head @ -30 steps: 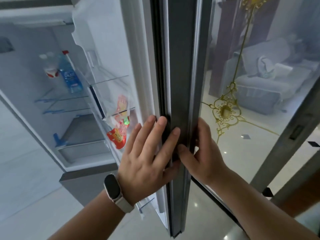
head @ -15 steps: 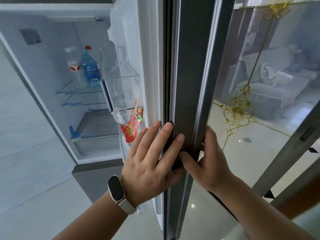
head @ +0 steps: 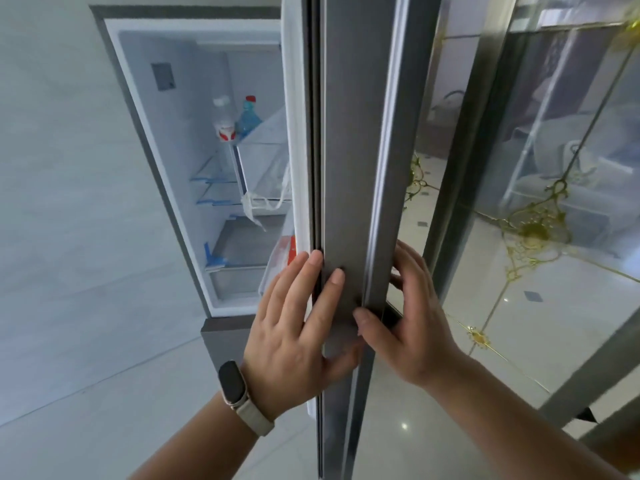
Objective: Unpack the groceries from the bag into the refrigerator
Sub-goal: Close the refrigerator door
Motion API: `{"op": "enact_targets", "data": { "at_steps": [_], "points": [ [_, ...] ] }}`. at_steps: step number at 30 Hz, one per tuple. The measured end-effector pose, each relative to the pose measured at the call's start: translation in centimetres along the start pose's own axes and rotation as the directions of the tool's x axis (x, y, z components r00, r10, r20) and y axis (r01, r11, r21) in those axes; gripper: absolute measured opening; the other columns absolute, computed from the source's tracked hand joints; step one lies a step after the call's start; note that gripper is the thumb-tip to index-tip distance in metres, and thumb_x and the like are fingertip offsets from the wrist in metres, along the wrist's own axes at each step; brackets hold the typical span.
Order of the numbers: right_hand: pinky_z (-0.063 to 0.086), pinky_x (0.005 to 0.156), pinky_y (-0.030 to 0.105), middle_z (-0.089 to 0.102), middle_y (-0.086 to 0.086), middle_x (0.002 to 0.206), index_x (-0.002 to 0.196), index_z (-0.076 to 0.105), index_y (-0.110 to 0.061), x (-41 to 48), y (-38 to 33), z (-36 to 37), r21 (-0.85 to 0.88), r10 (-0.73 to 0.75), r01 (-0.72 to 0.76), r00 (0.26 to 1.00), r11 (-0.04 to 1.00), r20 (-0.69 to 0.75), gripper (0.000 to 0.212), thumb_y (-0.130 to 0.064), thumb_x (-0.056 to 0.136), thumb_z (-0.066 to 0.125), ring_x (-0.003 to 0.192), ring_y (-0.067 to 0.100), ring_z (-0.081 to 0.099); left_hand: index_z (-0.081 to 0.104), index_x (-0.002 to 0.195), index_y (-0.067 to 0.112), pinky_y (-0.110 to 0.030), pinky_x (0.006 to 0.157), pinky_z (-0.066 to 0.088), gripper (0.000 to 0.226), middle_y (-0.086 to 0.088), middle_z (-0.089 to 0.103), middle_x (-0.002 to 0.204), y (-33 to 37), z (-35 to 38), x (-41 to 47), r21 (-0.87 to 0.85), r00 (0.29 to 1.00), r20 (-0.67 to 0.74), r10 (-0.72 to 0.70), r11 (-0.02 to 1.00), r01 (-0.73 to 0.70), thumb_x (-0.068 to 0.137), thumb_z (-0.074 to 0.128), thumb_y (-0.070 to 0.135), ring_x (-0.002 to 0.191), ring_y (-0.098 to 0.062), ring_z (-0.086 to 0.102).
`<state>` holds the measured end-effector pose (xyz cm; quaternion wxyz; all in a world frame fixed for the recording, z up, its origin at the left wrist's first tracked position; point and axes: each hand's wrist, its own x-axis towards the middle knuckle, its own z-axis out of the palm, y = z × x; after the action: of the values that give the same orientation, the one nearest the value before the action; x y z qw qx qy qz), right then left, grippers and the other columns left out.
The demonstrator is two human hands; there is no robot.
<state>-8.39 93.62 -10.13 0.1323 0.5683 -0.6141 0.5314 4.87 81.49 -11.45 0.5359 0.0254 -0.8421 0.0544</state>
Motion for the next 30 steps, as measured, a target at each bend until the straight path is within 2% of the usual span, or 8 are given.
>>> {"op": "enact_targets", "data": {
  "at_steps": [6, 9, 13, 17, 21, 24, 30],
  "points": [
    [0.049, 0.102, 0.037, 0.036, 0.007, 0.146, 0.146, 0.029, -0.01, 1.2, -1.8, 5.4, -0.054, -0.071, 0.072, 0.997, 0.996, 0.021, 0.073, -0.048, 0.09, 0.058, 0.136, 0.016, 0.04, 0.029, 0.147, 0.012, -0.042, 0.117, 0.031, 0.077, -0.019, 0.03, 0.15, -4.0, -2.7, -2.3, 0.036, 0.997, 0.007, -0.079, 0.996, 0.079, 0.087, 0.064, 0.046, 0.14, -0.036, 0.035],
    [0.05, 0.102, 0.04, 0.034, 0.01, 0.148, 0.146, 0.03, -0.009, 2.1, -2.4, 7.5, -0.074, -0.049, 0.055, 0.996, 0.996, 0.071, 0.077, -0.051, 0.089, 0.058, 0.136, 0.019, 0.041, 0.035, 0.144, 0.009, -0.043, 0.115, 0.034, 0.071, -0.019, 0.031, 0.15, -5.9, -3.7, -3.3, 0.049, 0.991, -0.013, -0.132, 0.99, 0.132, 0.088, 0.061, 0.045, 0.14, -0.036, 0.036],
    [0.05, 0.101, 0.045, 0.032, 0.012, 0.149, 0.147, 0.029, -0.01, 3.6, -2.6, 9.8, -0.092, -0.117, 0.131, 0.983, 0.987, 0.142, 0.074, -0.054, 0.092, 0.052, 0.138, 0.023, 0.038, 0.032, 0.147, 0.012, -0.047, 0.113, 0.037, 0.07, -0.013, 0.028, 0.155, -8.0, -4.9, -4.8, 0.075, 0.979, 0.012, -0.205, 0.976, 0.203, 0.09, 0.061, 0.041, 0.144, -0.033, 0.032],
    [0.045, 0.106, 0.041, 0.028, 0.007, 0.151, 0.146, 0.029, -0.015, 5.2, -2.3, 12.3, -0.117, -0.184, 0.204, 0.97, 0.972, 0.159, 0.067, -0.054, 0.094, 0.047, 0.142, 0.02, 0.032, 0.031, 0.149, 0.013, -0.048, 0.111, 0.039, 0.065, -0.012, 0.031, 0.156, -10.0, -5.5, -5.8, 0.085, 0.964, 0.019, -0.267, 0.961, 0.264, 0.094, 0.055, 0.037, 0.144, -0.033, 0.033],
    [0.048, 0.1, 0.056, 0.024, 0.008, 0.153, 0.146, 0.03, -0.016, 7.0, -0.9, 14.7, -0.146, -0.223, 0.25, 0.958, 0.957, 0.178, 0.068, -0.047, 0.091, 0.055, 0.141, 0.033, 0.033, 0.027, 0.149, 0.009, -0.045, 0.114, 0.035, 0.07, -0.016, 0.033, 0.154, -12.0, -5.4, -6.5, 0.073, 0.931, -0.007, -0.366, 0.928, 0.365, 0.09, 0.061, 0.028, 0.144, -0.033, 0.033],
    [0.048, 0.098, 0.058, 0.024, 0.012, 0.152, 0.143, 0.034, -0.017, 8.9, 0.7, 16.7, -0.197, -0.285, 0.32, 0.94, 0.927, 0.186, 0.066, -0.041, 0.088, 0.063, 0.139, 0.037, 0.034, 0.03, 0.147, 0.005, -0.045, 0.113, 0.037, 0.074, -0.018, 0.034, 0.153, -14.0, -5.3, -6.8, 0.083, 0.913, -0.032, -0.406, 0.909, 0.408, 0.085, 0.067, 0.02, 0.143, -0.034, 0.034],
    [0.04, 0.105, 0.057, 0.029, 0.017, 0.148, 0.138, 0.04, -0.018, 12.4, 3.5, 21.6, -0.239, -0.424, 0.447, 0.894, 0.862, 0.143, 0.061, -0.037, 0.087, 0.067, 0.136, 0.04, 0.036, 0.025, 0.148, 0.011, -0.046, 0.105, 0.046, 0.072, -0.015, 0.036, 0.149, -17.5, -3.9, -6.8, 0.074, 0.848, -0.153, -0.508, 0.85, 0.522, 0.085, 0.06, 0.017, 0.139, -0.032, 0.038]
  ]
}}
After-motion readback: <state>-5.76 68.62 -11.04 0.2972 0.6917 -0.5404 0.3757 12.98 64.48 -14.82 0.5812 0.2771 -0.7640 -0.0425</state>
